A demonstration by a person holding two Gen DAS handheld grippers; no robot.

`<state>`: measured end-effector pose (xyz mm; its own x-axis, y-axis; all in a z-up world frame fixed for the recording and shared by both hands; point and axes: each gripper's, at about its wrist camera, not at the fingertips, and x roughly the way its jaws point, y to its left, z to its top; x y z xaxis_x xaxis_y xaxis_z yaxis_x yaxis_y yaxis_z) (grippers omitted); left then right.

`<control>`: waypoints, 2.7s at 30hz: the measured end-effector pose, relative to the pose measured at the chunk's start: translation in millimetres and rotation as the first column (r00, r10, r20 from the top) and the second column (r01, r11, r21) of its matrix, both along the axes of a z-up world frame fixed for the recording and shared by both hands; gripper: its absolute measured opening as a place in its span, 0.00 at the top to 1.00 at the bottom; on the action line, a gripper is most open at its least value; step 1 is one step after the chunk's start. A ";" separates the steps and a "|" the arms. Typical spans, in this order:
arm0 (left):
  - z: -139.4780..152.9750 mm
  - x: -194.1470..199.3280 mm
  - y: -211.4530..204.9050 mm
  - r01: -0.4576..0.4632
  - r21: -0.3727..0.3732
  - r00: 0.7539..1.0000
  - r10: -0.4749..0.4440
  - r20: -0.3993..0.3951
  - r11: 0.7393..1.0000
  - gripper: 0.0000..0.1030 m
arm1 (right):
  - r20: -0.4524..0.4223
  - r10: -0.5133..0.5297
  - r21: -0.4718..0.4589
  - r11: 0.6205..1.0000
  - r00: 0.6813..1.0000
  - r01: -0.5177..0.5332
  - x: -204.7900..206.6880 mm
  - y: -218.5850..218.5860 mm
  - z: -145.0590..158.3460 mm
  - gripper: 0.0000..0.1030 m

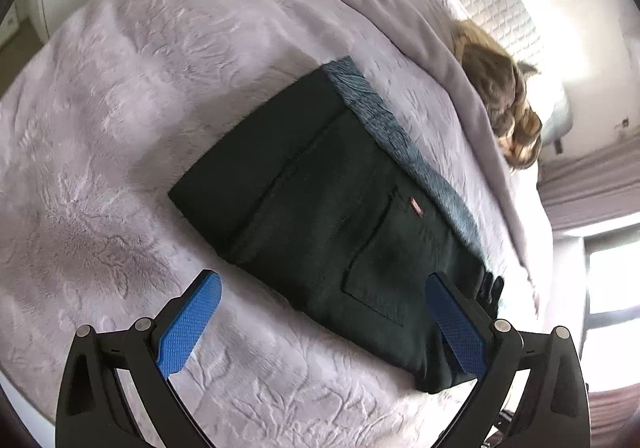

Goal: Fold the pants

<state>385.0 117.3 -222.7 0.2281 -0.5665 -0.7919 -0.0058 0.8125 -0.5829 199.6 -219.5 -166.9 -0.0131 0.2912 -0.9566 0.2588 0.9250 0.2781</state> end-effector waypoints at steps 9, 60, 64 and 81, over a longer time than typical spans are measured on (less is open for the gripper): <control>-24.2 0.1 -27.6 0.018 -0.092 0.999 -0.021 -0.034 0.996 0.00 | -0.029 0.031 0.016 0.999 0.999 -0.030 2.2 11.0 -16.8 0.13; 24.5 -58.6 -162.2 0.050 0.783 0.814 -0.480 0.329 0.621 0.62 | -0.083 0.501 0.287 0.840 0.861 -0.461 279.4 181.0 -6.2 0.77; 52.6 -73.6 -180.4 0.038 0.802 0.759 -0.539 0.365 0.596 0.62 | 0.014 0.465 0.310 0.840 0.885 -0.446 269.5 152.7 18.2 0.80; 159.4 -188.5 -358.6 0.228 0.771 0.416 -0.776 0.475 0.594 0.62 | 0.326 -0.162 0.578 0.814 0.931 -0.060 97.3 -135.1 107.1 0.80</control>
